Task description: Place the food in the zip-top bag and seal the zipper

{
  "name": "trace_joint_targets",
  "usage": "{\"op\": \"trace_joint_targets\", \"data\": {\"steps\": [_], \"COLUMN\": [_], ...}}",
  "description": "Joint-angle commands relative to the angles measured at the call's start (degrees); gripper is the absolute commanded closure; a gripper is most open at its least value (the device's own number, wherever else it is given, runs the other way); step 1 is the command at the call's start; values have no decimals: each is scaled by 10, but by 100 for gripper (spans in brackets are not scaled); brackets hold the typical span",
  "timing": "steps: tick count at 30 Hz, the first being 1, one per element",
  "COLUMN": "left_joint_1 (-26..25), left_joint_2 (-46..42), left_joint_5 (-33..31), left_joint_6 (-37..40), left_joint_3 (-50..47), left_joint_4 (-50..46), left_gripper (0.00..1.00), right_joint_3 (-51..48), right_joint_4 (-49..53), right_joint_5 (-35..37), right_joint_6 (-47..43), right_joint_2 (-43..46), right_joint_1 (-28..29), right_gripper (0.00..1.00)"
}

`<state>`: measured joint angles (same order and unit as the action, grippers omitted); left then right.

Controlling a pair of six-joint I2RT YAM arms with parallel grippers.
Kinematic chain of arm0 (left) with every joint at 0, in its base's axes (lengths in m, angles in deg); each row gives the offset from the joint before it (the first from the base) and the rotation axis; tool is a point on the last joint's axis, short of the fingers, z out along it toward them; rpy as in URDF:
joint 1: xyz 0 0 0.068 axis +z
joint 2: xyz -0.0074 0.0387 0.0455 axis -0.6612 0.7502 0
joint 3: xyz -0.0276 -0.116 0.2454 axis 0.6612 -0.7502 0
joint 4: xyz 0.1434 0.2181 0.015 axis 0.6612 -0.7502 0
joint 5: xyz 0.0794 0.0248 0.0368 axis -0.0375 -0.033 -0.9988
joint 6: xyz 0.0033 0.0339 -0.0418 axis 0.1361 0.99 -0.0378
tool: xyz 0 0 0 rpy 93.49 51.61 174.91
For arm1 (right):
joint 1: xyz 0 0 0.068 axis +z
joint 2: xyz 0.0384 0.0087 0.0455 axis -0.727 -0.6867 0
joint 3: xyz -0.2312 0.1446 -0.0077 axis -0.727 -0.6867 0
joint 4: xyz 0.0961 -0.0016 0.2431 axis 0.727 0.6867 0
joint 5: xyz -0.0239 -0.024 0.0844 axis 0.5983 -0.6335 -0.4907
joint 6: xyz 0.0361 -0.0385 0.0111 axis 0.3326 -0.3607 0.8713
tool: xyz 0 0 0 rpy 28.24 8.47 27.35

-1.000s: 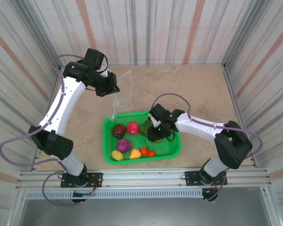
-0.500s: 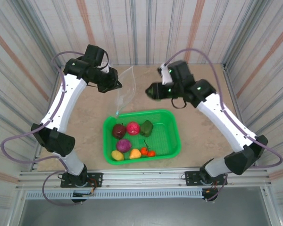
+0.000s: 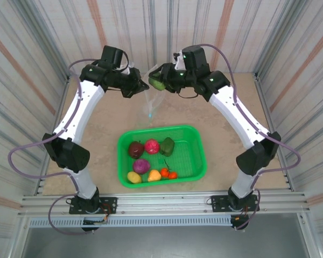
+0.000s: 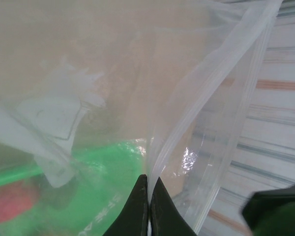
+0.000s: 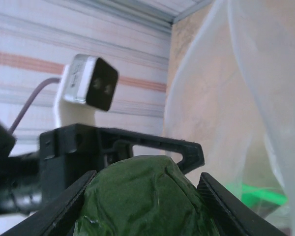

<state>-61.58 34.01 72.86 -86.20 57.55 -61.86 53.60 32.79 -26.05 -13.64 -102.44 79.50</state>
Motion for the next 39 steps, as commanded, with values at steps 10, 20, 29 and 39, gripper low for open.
{"op": "trace_joint_targets", "data": {"steps": [10, 20, 29, 39], "left_joint_1": [16, 1, -1, 33], "left_joint_2": [-63, -75, -95, -123], "left_joint_5": [57, 104, 93, 54], "left_joint_6": [-104, -127, -134, -86], "left_joint_3": [-63, -104, -140, -150], "left_joint_4": [155, 230, 240, 167], "left_gripper": [100, 100, 100, 100], "right_joint_3": [259, 333, 332, 263], "right_joint_4": [322, 366, 344, 272], "right_joint_5": [253, 321, 280, 258], "right_joint_6": [-80, -184, -206, -287], "right_joint_2": [-121, -174, -160, -48], "right_joint_1": [33, 61, 62, 85], "right_gripper": [40, 36, 19, 21]}}
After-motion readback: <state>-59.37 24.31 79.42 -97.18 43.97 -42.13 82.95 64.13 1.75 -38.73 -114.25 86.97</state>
